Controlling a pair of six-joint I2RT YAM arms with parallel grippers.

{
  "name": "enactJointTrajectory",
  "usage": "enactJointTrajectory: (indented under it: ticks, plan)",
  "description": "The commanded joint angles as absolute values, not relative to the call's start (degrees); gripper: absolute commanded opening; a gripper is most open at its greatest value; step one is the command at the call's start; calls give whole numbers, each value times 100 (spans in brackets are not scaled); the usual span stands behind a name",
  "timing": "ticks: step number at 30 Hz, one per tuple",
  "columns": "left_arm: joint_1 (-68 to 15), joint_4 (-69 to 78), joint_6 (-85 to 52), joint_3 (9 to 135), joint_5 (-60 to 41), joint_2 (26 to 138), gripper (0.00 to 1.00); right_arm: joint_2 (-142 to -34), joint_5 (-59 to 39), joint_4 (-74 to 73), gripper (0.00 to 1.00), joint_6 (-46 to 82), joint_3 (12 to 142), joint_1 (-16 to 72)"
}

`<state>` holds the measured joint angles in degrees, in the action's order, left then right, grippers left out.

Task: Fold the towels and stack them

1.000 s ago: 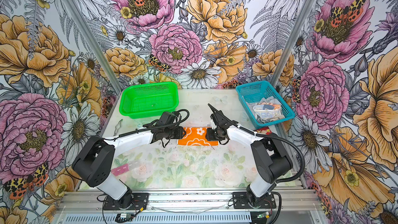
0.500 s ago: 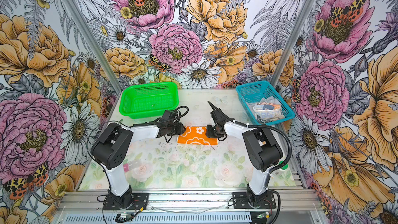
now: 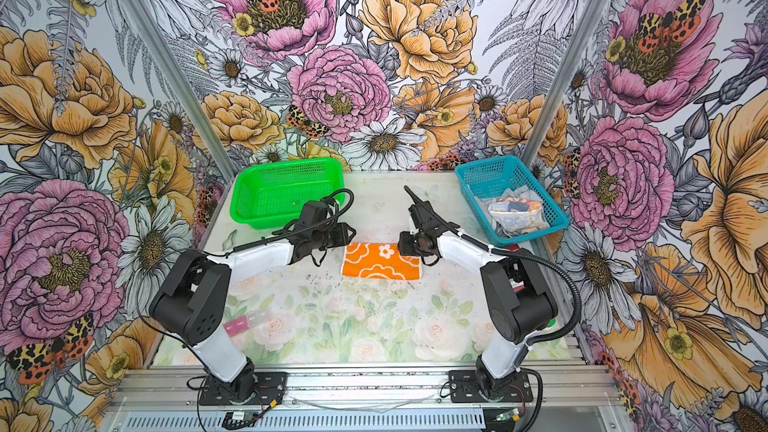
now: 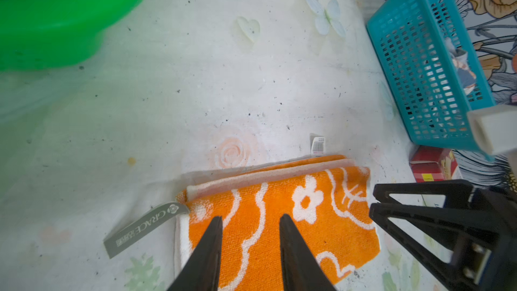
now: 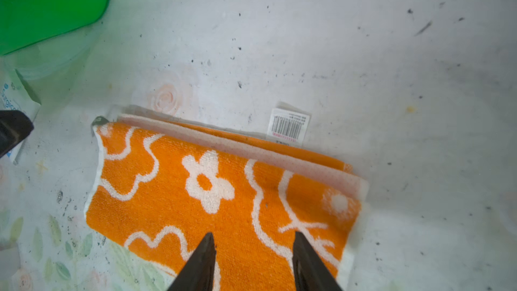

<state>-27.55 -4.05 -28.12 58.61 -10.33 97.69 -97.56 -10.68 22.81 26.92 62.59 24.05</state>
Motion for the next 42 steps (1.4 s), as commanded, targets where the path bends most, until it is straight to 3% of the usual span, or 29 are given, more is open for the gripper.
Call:
enactJointTrajectory:
  ticks: [1, 10, 15, 21, 32, 42]
  plan:
    - [-2844, -300, -2842, 5875, -1162, 10023, 36, -10097, -871, 2241, 47, 2620, 6520, 2426]
    - [-2966, -399, -3025, 5945, -635, 10654, 36, -10637, -642, 2118, 47, 2554, 6891, 2348]
    - [-2883, -831, -2963, 5582, -456, 9882, 41, -10525, -633, 2127, 48, 2520, 6796, 2269]
    - [-2464, -1056, -2865, 4885, -1543, 9381, 53, -10271, -661, 2137, 48, 2531, 6556, 2235]
    - [-2272, -712, -2959, 4797, -2208, 9721, 53, -9337, -750, 2146, 49, 2792, 5556, 2395]
    - [-2217, -758, -3053, 4879, -2505, 10058, 52, -9803, -858, 2142, 49, 2828, 5561, 2356]
